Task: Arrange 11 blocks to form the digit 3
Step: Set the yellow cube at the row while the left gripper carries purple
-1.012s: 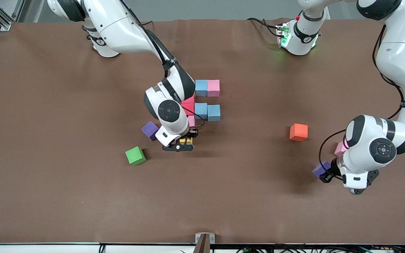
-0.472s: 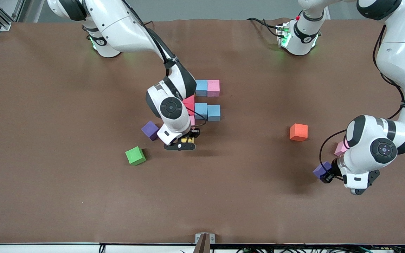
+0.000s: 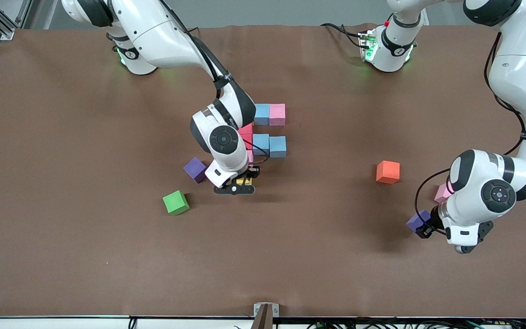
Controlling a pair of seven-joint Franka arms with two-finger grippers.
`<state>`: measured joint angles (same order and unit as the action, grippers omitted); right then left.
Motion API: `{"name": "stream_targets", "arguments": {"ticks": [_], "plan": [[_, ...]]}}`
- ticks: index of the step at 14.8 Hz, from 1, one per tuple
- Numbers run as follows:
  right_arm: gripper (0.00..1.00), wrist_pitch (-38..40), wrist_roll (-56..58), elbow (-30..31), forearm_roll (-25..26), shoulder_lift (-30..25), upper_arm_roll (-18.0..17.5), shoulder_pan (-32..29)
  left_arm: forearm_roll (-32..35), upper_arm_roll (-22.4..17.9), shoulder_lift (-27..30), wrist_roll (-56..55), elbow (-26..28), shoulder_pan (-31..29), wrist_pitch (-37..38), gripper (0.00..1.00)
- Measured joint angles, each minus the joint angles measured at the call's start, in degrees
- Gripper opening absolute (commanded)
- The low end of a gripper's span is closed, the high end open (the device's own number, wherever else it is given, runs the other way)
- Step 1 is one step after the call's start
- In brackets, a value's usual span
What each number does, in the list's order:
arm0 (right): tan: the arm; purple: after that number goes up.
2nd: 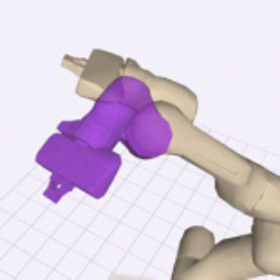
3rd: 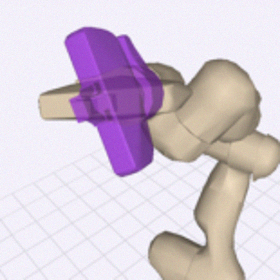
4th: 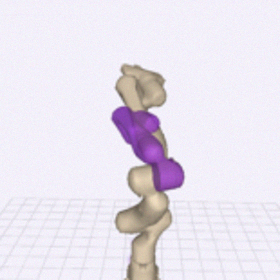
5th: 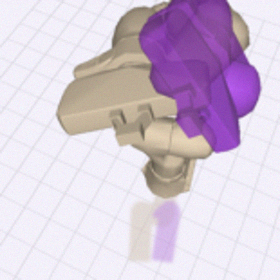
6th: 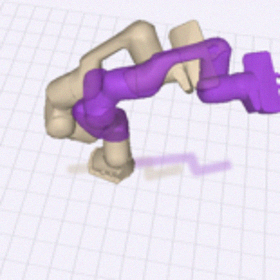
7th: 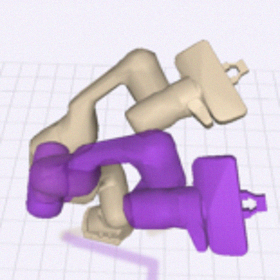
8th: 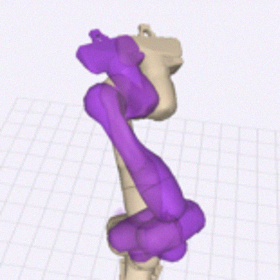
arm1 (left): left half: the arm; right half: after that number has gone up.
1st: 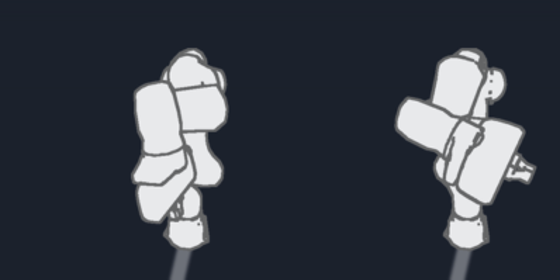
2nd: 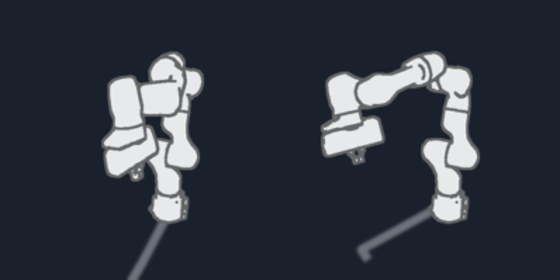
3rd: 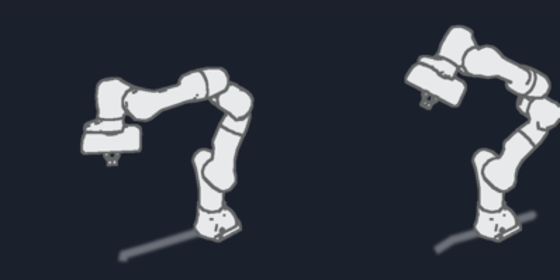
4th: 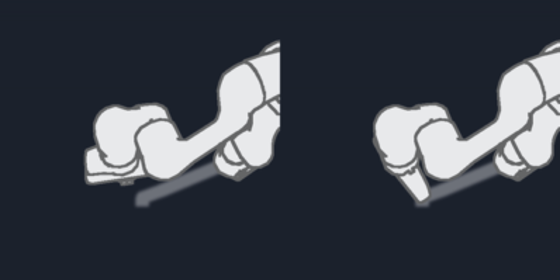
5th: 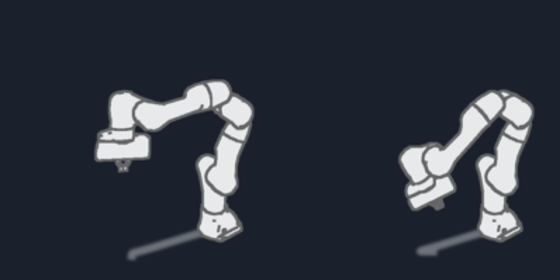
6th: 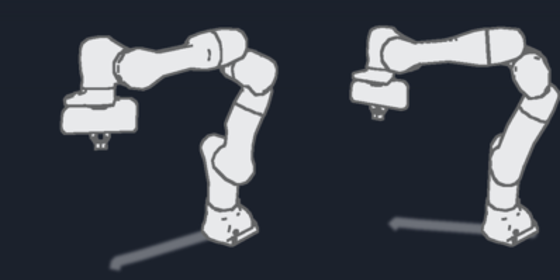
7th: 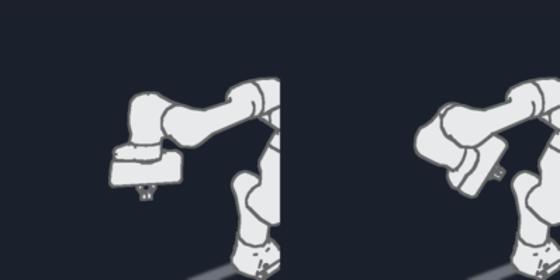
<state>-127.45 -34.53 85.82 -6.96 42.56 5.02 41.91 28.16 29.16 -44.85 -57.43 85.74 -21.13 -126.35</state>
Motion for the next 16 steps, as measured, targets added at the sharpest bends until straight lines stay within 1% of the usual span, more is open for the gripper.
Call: {"name": "stream_targets", "arguments": {"ticks": [8,16], "plan": [[0.0,-0.2,-0.77,0.28,1.33,0.0,0.0,0.29,0.0,0.0,0.0,0.0,-0.09,0.0,0.0,0.48],[0.0,-0.68,-0.81,0.48,1.61,0.02,0.0,0.32,0.0,0.0,0.0,0.0,-0.09,0.0,0.0,0.48]]}}
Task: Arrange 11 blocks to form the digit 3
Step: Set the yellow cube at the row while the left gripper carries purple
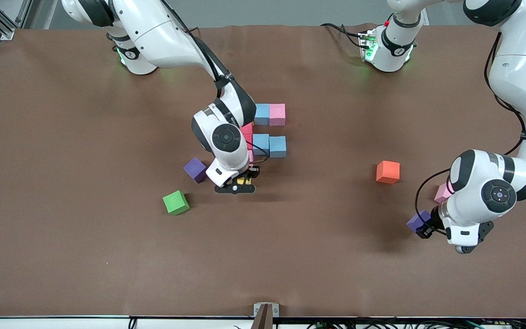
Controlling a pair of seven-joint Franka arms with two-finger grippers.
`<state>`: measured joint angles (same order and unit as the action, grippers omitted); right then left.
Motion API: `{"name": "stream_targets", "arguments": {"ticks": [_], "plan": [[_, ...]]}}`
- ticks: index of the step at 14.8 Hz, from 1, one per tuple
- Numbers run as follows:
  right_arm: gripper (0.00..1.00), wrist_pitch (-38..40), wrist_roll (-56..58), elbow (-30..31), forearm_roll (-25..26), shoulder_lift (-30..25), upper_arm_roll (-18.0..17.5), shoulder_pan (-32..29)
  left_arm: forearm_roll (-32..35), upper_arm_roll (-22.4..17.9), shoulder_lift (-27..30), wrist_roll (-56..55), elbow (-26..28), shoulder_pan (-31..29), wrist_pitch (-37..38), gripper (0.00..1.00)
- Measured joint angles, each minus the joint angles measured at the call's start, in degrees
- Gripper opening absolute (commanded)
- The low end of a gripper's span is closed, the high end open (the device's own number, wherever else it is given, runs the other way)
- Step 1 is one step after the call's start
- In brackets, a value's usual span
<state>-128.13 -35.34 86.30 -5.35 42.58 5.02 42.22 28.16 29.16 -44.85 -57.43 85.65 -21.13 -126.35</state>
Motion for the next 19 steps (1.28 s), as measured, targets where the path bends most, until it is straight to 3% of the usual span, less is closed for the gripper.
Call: {"name": "stream_targets", "arguments": {"ticks": [9,19], "plan": [[0.0,-0.74,0.0,0.17,0.02,0.11,-0.01,0.05,0.0,0.55,0.04,-1.59,-0.17,0.11,-0.05,0.49],[0.0,-0.91,-0.17,0.22,0.02,0.14,-0.04,0.53,0.0,1.87,0.14,-18.74,-0.22,6.42,0.59,0.49]]}}
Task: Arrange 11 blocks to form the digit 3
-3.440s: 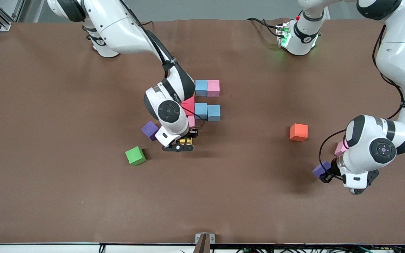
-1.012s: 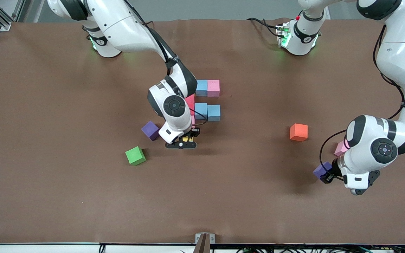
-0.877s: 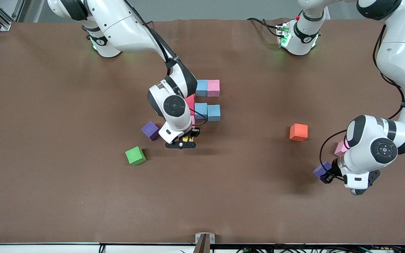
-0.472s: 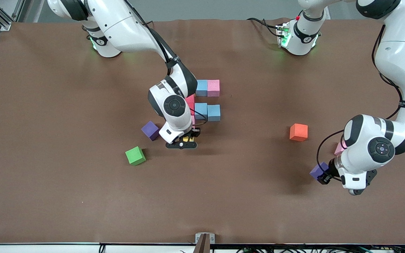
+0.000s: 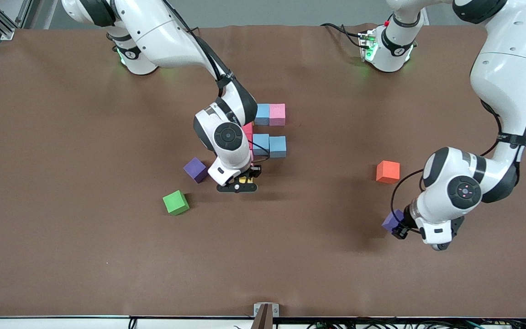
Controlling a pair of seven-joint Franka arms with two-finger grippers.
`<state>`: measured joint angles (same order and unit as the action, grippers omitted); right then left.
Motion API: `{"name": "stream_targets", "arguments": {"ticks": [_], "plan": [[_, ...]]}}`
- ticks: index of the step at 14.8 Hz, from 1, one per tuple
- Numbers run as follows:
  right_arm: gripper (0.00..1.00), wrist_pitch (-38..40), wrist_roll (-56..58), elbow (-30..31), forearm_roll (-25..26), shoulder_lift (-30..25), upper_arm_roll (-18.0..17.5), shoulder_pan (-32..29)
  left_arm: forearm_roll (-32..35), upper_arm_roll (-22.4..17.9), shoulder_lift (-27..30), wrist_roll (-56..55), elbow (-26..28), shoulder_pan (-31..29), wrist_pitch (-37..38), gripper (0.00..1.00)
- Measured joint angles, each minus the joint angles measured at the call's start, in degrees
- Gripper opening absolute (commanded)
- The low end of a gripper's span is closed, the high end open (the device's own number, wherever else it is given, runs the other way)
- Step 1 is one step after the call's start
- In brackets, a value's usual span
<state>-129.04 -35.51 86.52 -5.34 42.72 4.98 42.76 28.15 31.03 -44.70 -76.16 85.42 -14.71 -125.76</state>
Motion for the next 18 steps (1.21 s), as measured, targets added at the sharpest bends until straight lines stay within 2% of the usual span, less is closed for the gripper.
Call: {"name": "stream_targets", "arguments": {"ticks": [11,14,17,18], "plan": [[0.0,0.0,-0.04,0.13,0.0,0.02,0.0,0.01,0.0,0.11,0.26,-22.85,-0.04,9.66,0.19,0.49],[0.03,0.0,-0.05,0.14,0.0,0.02,0.0,0.01,0.49,0.08,0.26,-29.49,-0.05,11.53,0.2,0.49],[0.12,0.0,-0.05,0.14,0.0,0.02,0.0,0.02,2.74,0.01,0.26,-38.39,-0.02,13.65,0.52,0.52],[0.29,0.0,-0.06,0.14,0.0,0.02,0.0,0.02,3.09,-0.01,0.26,-40.66,0.02,14.27,0.62,0.54]]}}
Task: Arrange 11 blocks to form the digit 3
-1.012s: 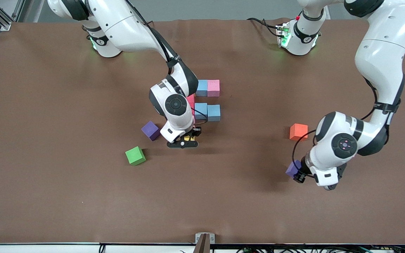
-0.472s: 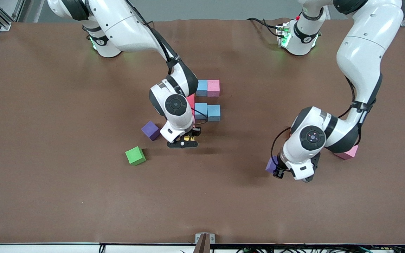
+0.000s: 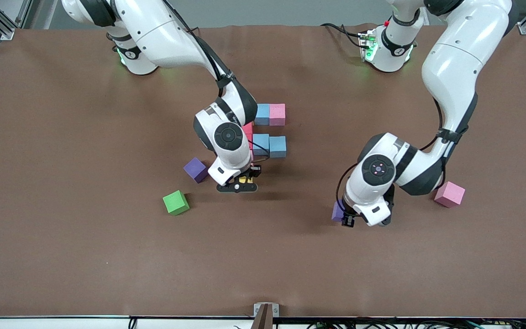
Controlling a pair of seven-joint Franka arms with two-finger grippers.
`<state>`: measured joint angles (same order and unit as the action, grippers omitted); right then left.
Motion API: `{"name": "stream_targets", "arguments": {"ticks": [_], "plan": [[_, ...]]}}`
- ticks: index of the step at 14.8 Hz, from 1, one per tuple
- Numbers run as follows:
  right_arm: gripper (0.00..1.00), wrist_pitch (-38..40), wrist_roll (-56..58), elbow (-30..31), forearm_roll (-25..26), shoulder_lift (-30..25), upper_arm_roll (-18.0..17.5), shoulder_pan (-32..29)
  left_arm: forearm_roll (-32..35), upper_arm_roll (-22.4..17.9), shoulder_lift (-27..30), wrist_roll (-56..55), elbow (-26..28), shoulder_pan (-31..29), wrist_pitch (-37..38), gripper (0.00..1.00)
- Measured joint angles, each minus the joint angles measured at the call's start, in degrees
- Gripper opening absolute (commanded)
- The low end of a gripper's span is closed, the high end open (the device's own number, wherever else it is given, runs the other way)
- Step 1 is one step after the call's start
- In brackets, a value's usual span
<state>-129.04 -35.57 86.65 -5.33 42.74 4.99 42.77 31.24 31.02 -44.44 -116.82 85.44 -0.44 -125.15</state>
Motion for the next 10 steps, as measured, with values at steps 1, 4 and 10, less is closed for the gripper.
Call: {"name": "stream_targets", "arguments": {"ticks": [1,4,10], "plan": [[0.99,0.0,-0.45,0.0,0.0,0.0,0.0,0.0,0.11,-0.07,0.0,-1.65,0.02,0.54,0.05,0.54],[1.0,-0.01,-2.97,0.0,0.02,0.21,0.02,0.0,0.12,-0.18,0.0,-3.26,0.05,1.03,0.06,0.54],[1.0,-0.24,-3.32,-0.02,2.11,0.79,0.21,0.0,-0.02,-0.49,-0.05,-4.46,0.06,1.09,0.05,0.54]]}}
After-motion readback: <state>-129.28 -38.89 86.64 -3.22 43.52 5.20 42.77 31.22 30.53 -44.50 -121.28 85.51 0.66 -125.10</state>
